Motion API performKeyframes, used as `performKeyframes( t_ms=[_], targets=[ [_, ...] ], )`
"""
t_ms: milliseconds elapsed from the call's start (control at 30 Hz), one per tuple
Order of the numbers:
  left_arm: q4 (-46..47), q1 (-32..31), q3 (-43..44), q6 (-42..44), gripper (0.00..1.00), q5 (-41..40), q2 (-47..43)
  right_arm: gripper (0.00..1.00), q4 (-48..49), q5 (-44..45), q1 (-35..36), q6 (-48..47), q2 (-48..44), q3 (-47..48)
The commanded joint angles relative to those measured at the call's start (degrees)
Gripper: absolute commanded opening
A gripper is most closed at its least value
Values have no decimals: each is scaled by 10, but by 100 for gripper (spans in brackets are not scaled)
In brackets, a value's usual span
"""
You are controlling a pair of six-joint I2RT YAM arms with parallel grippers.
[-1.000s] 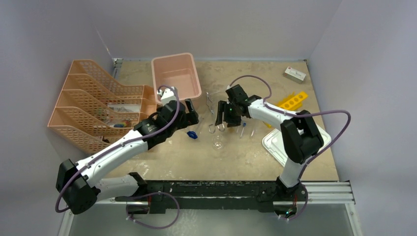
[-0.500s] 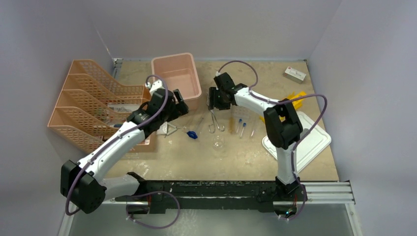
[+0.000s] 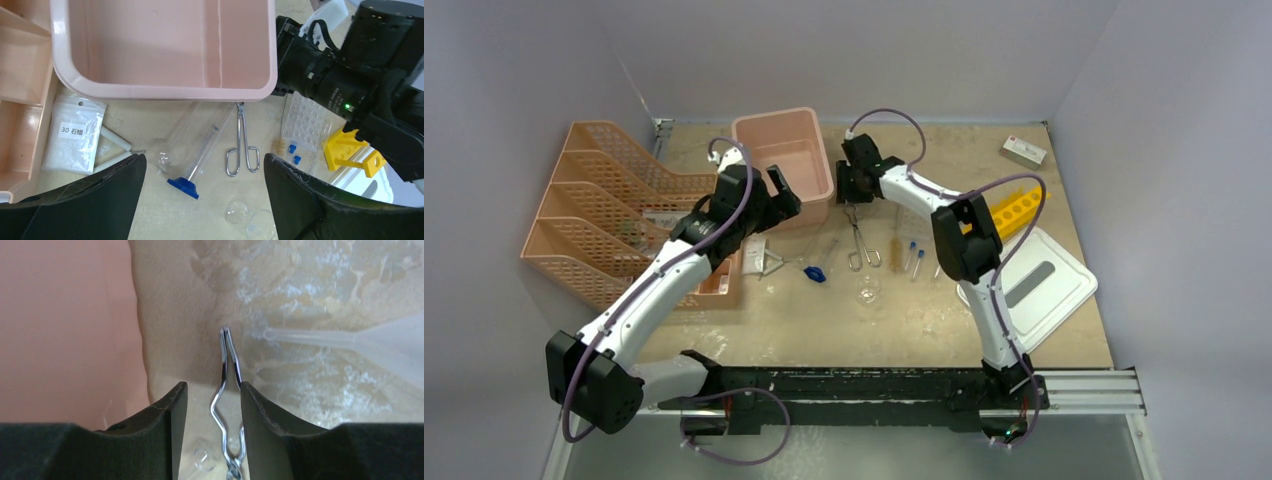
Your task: Organize the chemistry lab equipment
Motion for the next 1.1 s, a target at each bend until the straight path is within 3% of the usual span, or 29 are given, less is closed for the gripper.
performKeyframes(
  t_ms=[0,300,467,533,700,900,1067],
  targets=[
    [25,4,31,29,86,-18,-5,44,-17,27,1,-33,22,80],
    [23,4,33,41,86,-48,-9,41,-18,36,0,-62,65,109],
    [29,4,29,39,86,-52,-10,29,-12,37,0,-87,76,111],
    [35,4,27,40,86,-50,-13,24,-2,52,0,-99,74,104],
    [71,4,10,49,86,-47,-38,24,64,62,0,-137,45,50],
    [83,4,1,48,86,-36,-39,23,76,37,0,-154,52,45],
    [84,4,0,44,86,-33,-40,14,101,49,1,-160,37,13]
  ],
)
